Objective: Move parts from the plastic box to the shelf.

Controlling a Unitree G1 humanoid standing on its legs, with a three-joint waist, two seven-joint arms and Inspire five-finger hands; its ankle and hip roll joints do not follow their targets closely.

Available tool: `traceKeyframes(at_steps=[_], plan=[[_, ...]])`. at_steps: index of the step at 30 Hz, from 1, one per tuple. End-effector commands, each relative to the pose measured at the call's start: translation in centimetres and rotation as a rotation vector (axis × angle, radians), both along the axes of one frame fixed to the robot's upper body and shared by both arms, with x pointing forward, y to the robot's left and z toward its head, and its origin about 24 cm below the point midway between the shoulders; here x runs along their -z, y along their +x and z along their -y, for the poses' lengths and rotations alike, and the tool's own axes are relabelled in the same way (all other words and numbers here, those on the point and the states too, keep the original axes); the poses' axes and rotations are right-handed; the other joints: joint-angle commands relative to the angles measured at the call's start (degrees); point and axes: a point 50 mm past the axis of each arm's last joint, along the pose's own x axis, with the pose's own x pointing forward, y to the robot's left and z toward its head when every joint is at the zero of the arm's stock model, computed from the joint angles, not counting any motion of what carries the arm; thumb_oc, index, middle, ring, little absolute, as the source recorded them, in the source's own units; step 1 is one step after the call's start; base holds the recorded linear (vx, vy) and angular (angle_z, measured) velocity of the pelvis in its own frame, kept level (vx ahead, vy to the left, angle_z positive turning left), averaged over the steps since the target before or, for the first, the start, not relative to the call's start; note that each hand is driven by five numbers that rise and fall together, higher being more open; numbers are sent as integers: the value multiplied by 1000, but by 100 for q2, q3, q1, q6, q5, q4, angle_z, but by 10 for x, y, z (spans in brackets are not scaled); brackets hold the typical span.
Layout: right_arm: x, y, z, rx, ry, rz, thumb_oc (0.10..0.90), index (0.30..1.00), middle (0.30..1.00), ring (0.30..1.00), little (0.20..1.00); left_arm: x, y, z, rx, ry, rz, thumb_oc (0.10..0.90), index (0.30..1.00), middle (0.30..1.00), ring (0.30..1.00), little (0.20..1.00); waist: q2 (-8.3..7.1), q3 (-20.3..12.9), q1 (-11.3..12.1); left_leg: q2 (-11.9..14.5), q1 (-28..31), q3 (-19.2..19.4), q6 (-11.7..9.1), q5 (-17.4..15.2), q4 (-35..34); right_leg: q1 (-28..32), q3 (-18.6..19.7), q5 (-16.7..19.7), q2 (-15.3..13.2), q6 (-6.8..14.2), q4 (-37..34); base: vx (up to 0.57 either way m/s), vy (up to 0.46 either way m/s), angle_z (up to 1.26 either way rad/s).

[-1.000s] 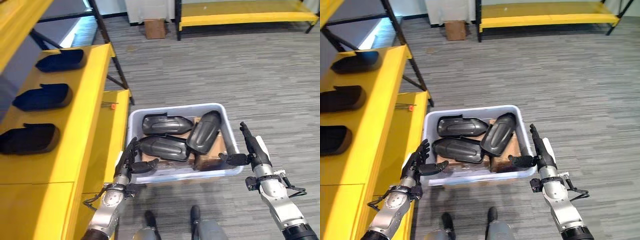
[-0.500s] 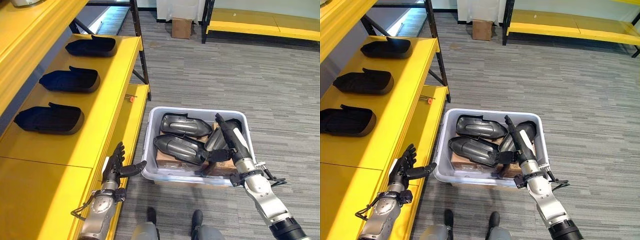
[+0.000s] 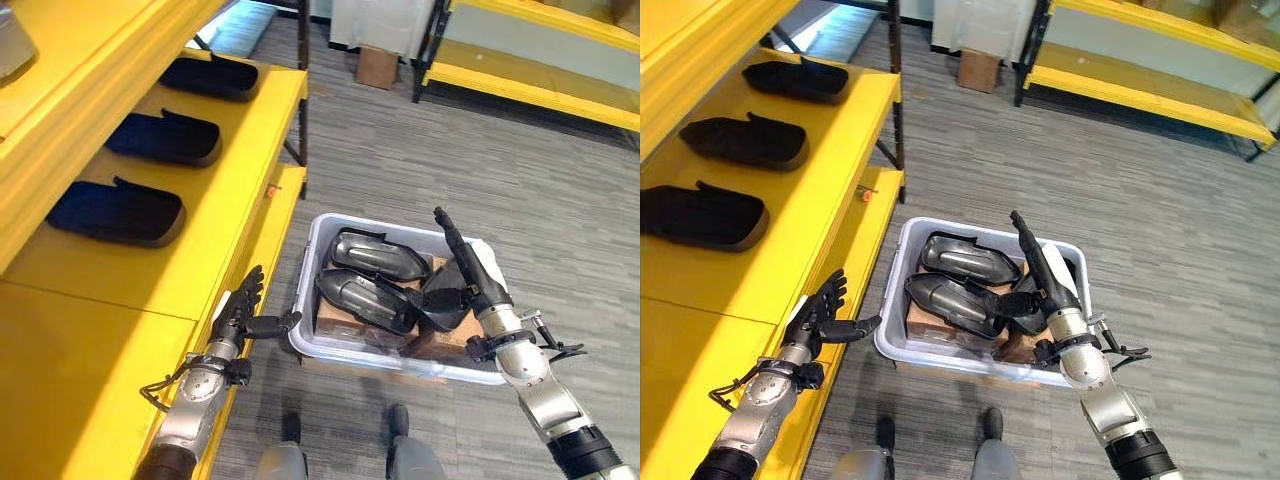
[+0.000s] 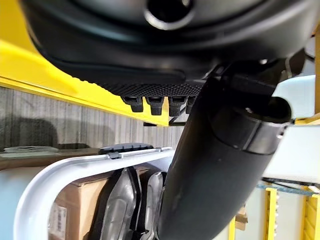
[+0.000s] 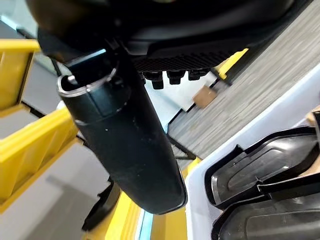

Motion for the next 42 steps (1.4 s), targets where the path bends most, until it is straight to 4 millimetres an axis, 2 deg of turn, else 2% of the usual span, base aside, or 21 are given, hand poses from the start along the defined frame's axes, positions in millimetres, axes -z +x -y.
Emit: traceKeyframes(at_steps=[1, 5, 10, 14, 16, 21, 26, 28, 29, 30, 38, 42], plan=[[-82, 18, 23, 39, -3, 271, 900, 1000, 1000, 1000, 1000, -47, 19, 19, 127, -11, 205, 900, 1000, 1000, 1000, 1000, -101, -124, -14, 291, -247, 189, -48, -615, 444, 92, -156, -466, 89, 380, 252, 20, -248, 12], [-84, 16, 32, 29, -54, 230, 900, 1000, 1000, 1000, 1000, -41, 13, 15, 106, -31, 184, 900, 1000, 1000, 1000, 1000, -79, -157, -53, 423, -40, 341, -161, -424, 154, 222, -342, -476, 109, 415, 5, 75, -151, -19], [-86, 14, 30, -28, -156, 205, 900, 1000, 1000, 1000, 1000, -34, 6, 10, 69, -45, 163, 900, 1000, 1000, 1000, 1000, -15, -176, -106, 603, 230, 485, -251, -270, -142, 261, -409, -569, 178, 330, 57, 98, -107, -27], [-98, 17, 27, -63, -244, 215, 900, 1000, 1000, 1000, 1000, -32, 5, 5, 43, -46, 164, 900, 1000, 1000, 1000, 1000, 46, -88, -171, 758, 216, 602, -338, -160, -191, 133, -432, -749, 292, 183, 259, -14, -110, -26], [-112, 22, 26, -86, -328, 211, 900, 1000, 1000, 1000, 1000, -38, 10, 2, 28, -50, 190, 900, 1000, 1000, 1000, 1000, 132, 95, -250, 864, 62, 637, -410, -60, -182, -111, -438, -866, 359, 93, 457, -169, -160, -21], [-130, 19, 24, -99, -463, 312, 900, 1000, 1000, 1000, 1000, -43, 13, 1, 28, -45, 212, 900, 1000, 1000, 1000, 1000, 286, 299, -343, 898, -94, 656, -445, 1, -146, -378, -362, -874, 324, 75, 570, -115, -52, -6], [-173, 21, 1, -165, -653, 522, 900, 1000, 1000, 1000, 1000, -56, 23, 7, 22, -64, 289, 900, 1000, 1000, 1000, 1000, 479, 687, -359, 832, -680, 528, -420, -81, 347, -1029, -246, -1016, 298, -36, 1120, -169, -33, -14], [-198, 22, -15, -190, -774, 626, 900, 1000, 1000, 1000, 1000, -70, 29, 12, 16, -73, 364, 900, 1000, 1000, 1000, 1000, 584, 943, -321, 747, -1114, 434, -388, -111, 632, -1506, -180, -1128, 299, -113, 1534, -222, -19, -5], [-200, 22, -17, -192, -786, 636, 900, 1000, 1000, 1000, 1000, -71, 30, 12, 14, -74, 371, 900, 1000, 1000, 1000, 1000, 593, 955, -326, 739, -1163, 427, -383, -118, 665, -1562, -172, -1145, 296, -119, 1584, -208, -34, -10], [-212, 24, -26, -189, -855, 685, 900, 1000, 1000, 1000, 1000, -80, 32, 13, 15, -78, 412, 900, 1000, 1000, 1000, 1000, 643, 1114, -276, 658, -1450, 333, -344, -179, 908, -1873, -139, -1244, 288, -165, 1903, -154, -54, -8], [-232, 32, -36, -91, -1032, 838, 900, 1000, 1000, 1000, 1000, -108, 33, 15, 33, -92, 521, 900, 1000, 1000, 1000, 1000, 766, 1202, -133, 520, -2702, 140, -201, -324, 1635, -3167, -92, -1557, 290, -328, 2947, -85, -51, 4], [-240, 36, -34, -27, -1120, 875, 900, 1000, 1000, 1000, 1000, -116, 30, 15, 57, -81, 557, 900, 1000, 1000, 1000, 1000, 805, 1202, -89, 480, -3281, 62, -147, -400, 2002, -3697, -96, -1664, 325, -432, 3322, -39, -63, -9]])
